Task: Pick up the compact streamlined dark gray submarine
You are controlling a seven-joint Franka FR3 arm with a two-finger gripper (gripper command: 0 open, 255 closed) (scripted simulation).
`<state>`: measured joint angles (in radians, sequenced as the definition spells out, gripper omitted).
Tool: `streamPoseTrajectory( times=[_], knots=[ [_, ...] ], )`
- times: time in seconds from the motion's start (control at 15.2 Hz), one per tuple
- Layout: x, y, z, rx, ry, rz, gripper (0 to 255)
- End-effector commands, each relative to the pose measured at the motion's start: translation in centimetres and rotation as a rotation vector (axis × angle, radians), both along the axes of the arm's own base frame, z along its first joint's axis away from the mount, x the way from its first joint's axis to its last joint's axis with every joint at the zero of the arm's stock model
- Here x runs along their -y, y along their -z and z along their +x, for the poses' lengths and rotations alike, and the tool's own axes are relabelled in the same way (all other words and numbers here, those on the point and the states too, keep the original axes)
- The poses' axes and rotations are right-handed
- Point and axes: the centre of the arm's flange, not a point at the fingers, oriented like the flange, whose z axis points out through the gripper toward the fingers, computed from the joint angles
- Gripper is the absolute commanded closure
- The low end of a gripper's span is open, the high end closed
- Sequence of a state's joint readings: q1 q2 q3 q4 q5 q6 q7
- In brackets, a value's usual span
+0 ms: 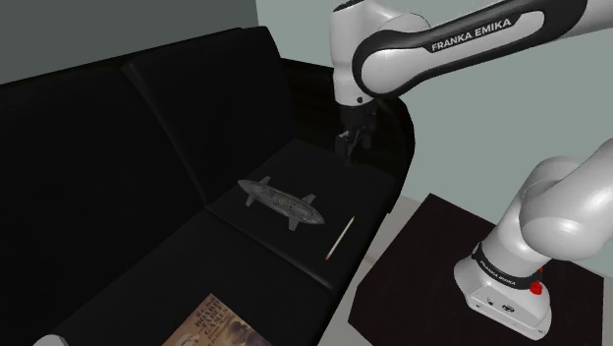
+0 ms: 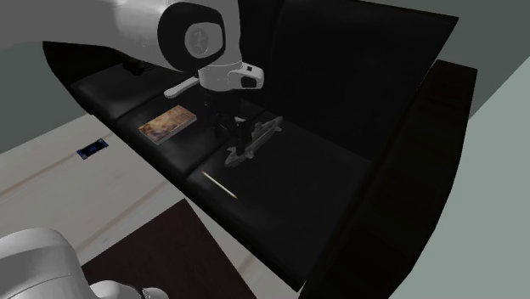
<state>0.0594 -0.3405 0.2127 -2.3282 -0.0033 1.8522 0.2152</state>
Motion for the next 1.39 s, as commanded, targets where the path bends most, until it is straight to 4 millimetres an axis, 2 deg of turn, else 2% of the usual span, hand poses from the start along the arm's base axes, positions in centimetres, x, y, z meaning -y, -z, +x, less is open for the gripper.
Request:
streamPoseTrajectory(
  times=[0.0, 1.25, 1.32],
  knots=[
    [-1.9, 1.2, 1.6, 0.010, -0.015, -0.017, 0],
    [-16.9, 14.5, 17.5, 0.098, -0.151, -0.189, 0],
    [-17.3, 14.8, 17.9, 0.100, -0.154, -0.193, 0]
  ],
)
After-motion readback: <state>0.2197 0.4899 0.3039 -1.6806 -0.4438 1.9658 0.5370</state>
